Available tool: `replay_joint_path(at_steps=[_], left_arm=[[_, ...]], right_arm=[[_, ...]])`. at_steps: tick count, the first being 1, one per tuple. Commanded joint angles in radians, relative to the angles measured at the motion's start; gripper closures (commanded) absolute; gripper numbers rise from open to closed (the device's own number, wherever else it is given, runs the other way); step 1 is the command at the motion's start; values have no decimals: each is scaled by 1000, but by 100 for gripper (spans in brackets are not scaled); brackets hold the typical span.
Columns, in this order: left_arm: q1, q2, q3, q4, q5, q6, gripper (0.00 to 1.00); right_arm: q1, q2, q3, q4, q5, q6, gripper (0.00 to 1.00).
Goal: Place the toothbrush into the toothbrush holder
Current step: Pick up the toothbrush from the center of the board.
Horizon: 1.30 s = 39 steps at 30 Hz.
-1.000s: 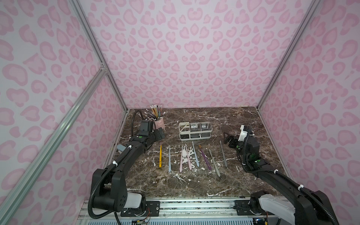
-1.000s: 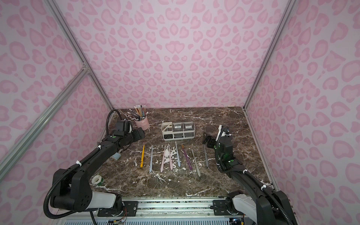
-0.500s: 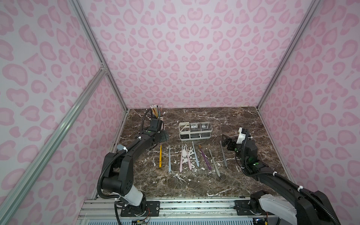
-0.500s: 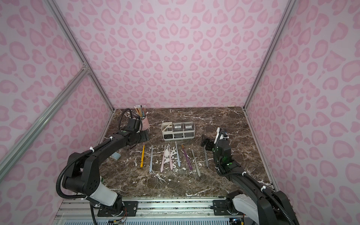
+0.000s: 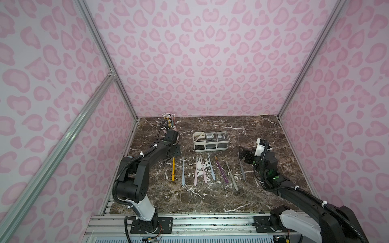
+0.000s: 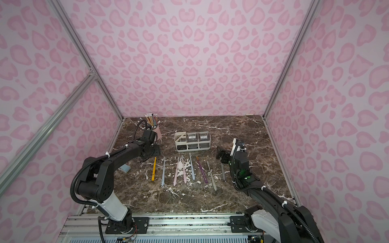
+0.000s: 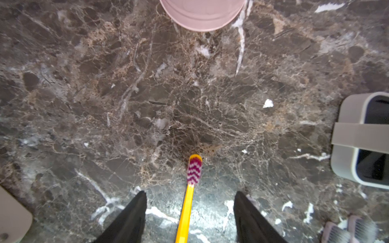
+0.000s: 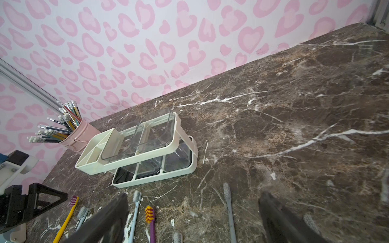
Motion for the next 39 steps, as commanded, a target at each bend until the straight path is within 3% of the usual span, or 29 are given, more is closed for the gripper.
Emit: replay_joint_path(at_steps=[1,22,39], left_arm=[[1,25,11,14,-3,6,32],[0,122,66,-6,-48,17,45],[0,155,67,-3,-46,18,63]], right_arm=[[6,-6,4,39,-9,0,1],[23,-13,0,40,-10,2,2],[32,-12,1,39,-6,-1,2]])
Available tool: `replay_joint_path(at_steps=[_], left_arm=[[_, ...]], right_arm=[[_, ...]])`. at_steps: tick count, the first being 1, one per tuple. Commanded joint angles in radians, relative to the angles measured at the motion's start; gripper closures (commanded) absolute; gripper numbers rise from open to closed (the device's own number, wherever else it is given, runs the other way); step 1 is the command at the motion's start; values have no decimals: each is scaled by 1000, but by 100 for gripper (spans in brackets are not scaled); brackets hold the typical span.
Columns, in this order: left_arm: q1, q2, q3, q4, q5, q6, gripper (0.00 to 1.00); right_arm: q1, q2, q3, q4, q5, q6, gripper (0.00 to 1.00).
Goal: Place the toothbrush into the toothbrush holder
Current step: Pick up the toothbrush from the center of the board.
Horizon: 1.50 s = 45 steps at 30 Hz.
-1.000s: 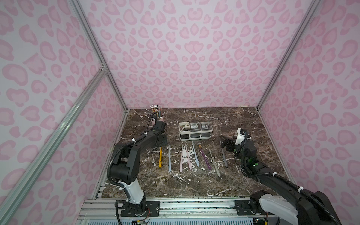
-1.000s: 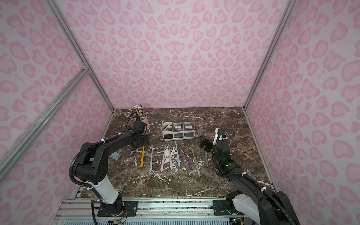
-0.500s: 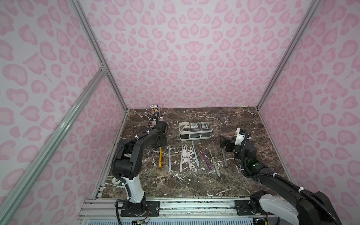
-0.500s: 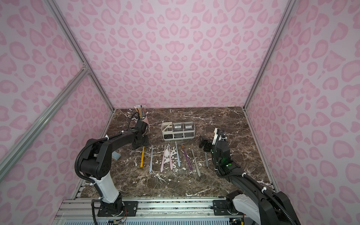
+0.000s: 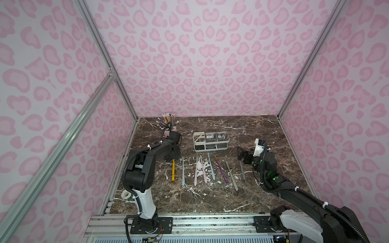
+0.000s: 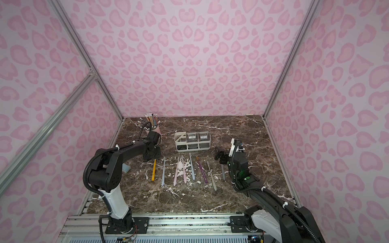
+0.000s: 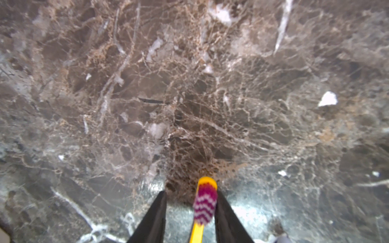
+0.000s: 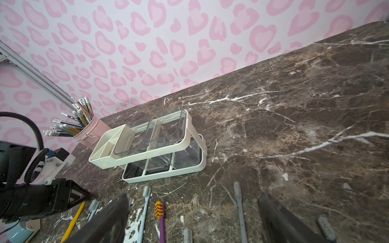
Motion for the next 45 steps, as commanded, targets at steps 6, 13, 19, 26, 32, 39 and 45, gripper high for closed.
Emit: replay_joint_path(at_steps=[6,13,19,26,32,39,45], left_arm=[[1,12,7,19,-7,3,72],[0,11,9,16,-16,1,82],[1,5,9,10,-25,0,87],[0,-29,4,1,-42,0,94],[0,-60,-3,-1,-50,2,97],[-6,-124,-12,-9,-52,-3,97],[-33,-218,-14,-29,-44,-15,97]], right_arm=[[6,9,1,39,2,-3,2],[13,18,4,40,1,-4,2],[21,32,7,44,-7,-8,2],[43,77,20,61,-47,-20,2],[80,123,39,83,-100,-50,2],[141,234,78,163,-326,-69,2],[242,389,170,183,-504,-80,2]])
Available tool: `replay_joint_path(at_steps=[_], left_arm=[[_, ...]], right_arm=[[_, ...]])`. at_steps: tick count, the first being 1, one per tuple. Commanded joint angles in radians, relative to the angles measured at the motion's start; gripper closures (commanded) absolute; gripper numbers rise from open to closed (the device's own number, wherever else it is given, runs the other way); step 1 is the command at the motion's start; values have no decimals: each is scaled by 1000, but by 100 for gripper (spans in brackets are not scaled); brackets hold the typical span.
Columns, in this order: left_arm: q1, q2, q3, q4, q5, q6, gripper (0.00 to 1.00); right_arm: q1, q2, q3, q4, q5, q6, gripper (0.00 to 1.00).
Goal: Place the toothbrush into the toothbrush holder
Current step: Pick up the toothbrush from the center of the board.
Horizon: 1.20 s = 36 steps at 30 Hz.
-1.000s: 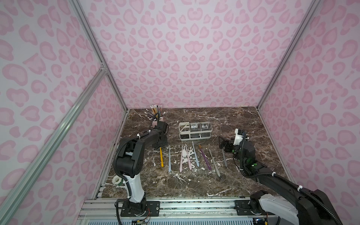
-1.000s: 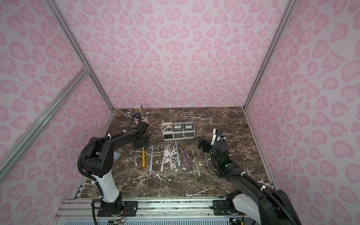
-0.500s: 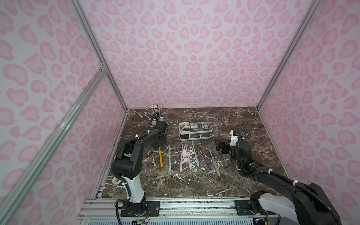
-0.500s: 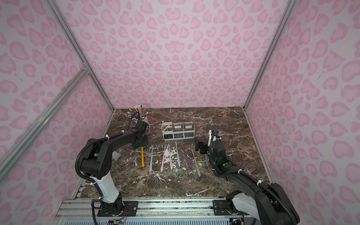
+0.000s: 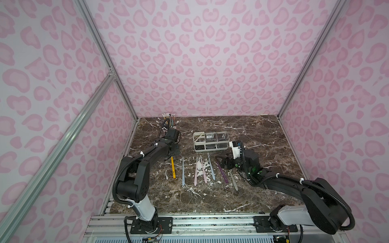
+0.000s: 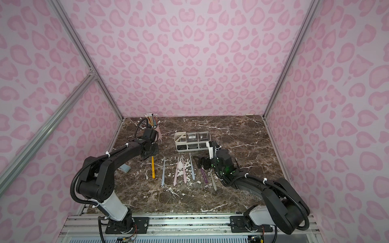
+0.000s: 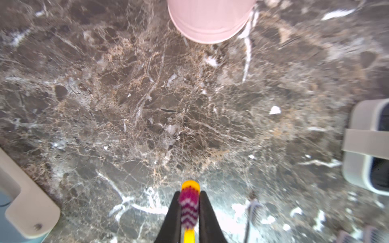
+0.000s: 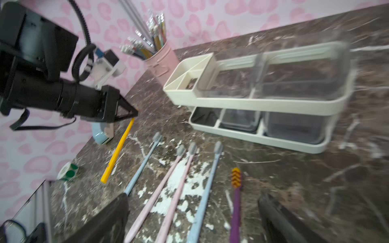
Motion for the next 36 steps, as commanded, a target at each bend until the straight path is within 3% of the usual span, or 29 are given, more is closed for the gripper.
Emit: replay_joint_path(at_steps=[1,6,14,36], left_arm=[[-17,-50,2,-1,-7,-16,97],[-58,-119,3,-4,26,-47,97],[-130,-174,26,-9,55,-92,97],[-222,-270,-45,45,103,-176,97]], right_arm=[[49,62,49,69,-148,-13,2],[165,157,139,54,-179,-12,3],[268,305,170,199,-253,97,8],[325,460,281,300,-239,203,28]])
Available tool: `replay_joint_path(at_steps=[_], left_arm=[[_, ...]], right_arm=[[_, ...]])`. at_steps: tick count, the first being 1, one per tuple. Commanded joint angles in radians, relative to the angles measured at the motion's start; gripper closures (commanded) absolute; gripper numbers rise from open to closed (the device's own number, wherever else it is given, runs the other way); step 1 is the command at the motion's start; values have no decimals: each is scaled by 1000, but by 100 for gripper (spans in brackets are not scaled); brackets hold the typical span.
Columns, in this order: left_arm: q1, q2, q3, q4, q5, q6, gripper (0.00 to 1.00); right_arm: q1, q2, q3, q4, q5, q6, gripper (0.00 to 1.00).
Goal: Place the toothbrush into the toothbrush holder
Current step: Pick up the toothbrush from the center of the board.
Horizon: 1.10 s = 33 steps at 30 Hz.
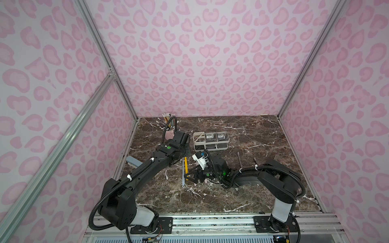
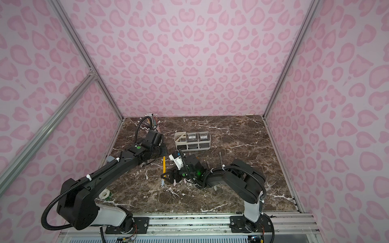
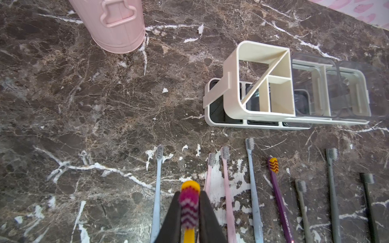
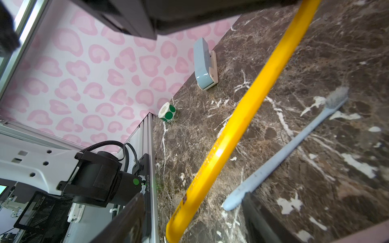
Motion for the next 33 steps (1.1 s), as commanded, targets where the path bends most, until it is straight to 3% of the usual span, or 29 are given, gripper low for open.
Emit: replay_joint_path(at_steps=[1,14,27,33], left_arm=[[-3,-13,-8,62,14,-22,97],[-6,-15,-29,69,4,-23,97],[-6,-18,-23,64,-2,-23,95],[-6,-22,-21,57,-7,-24,87]], right_arm=[[1,8,17,62,13,23,29],[1,32,33,61,15,35,49],[1,41,43,52,16,44,79],[1,41,51,33,16,42,98]])
